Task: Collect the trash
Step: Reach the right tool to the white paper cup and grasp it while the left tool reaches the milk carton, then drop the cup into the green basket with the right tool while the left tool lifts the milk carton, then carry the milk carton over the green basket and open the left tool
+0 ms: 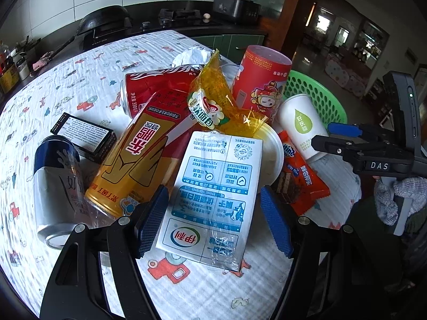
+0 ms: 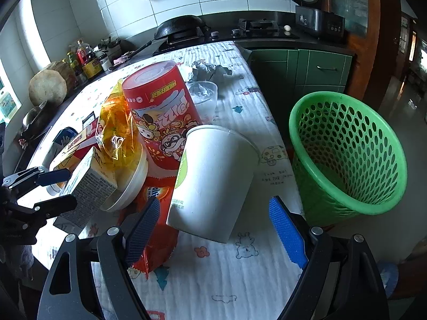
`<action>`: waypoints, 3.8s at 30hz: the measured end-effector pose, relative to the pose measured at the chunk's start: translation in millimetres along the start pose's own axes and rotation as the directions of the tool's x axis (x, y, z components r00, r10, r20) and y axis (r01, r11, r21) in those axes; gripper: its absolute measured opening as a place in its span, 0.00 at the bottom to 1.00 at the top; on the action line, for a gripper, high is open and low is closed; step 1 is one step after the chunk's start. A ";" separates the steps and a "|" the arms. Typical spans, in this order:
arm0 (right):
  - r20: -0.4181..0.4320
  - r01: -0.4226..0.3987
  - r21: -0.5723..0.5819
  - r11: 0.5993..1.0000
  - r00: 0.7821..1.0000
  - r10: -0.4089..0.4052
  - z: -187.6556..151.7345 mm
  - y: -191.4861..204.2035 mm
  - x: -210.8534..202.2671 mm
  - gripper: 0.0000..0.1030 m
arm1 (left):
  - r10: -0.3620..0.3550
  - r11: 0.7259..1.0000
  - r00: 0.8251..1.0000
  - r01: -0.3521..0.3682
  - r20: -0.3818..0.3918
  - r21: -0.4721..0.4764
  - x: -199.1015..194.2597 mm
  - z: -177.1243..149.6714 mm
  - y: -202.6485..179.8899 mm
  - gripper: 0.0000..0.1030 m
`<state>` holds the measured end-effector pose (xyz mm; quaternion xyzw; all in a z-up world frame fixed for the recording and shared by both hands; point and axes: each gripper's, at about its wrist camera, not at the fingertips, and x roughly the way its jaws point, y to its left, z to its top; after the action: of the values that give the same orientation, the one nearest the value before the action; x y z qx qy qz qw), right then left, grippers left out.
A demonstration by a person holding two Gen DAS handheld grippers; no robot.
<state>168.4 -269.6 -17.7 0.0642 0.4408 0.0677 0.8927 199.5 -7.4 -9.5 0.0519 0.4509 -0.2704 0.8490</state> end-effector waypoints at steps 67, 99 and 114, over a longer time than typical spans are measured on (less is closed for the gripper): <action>0.001 0.213 0.250 0.945 0.975 -0.220 38.9 -205.6 29.5 0.62 | -0.157 0.982 0.981 0.143 0.111 0.122 -4.8 109.2 -122.9 0.66; 0.115 0.199 0.300 0.933 0.963 -0.242 -21.4 -231.7 -51.8 0.82 | -0.130 0.982 0.988 0.139 -0.082 0.124 176.9 212.5 -241.4 0.66; 0.110 0.198 0.307 0.931 0.964 -0.241 -36.7 -222.2 -59.1 0.82 | -0.147 0.982 0.986 0.154 -0.074 0.105 177.5 203.4 -244.7 0.77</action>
<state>117.9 -496.4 -32.6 0.1508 0.3838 -0.1039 0.9051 305.0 -355.7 7.3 0.0734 0.4655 -0.3564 0.8068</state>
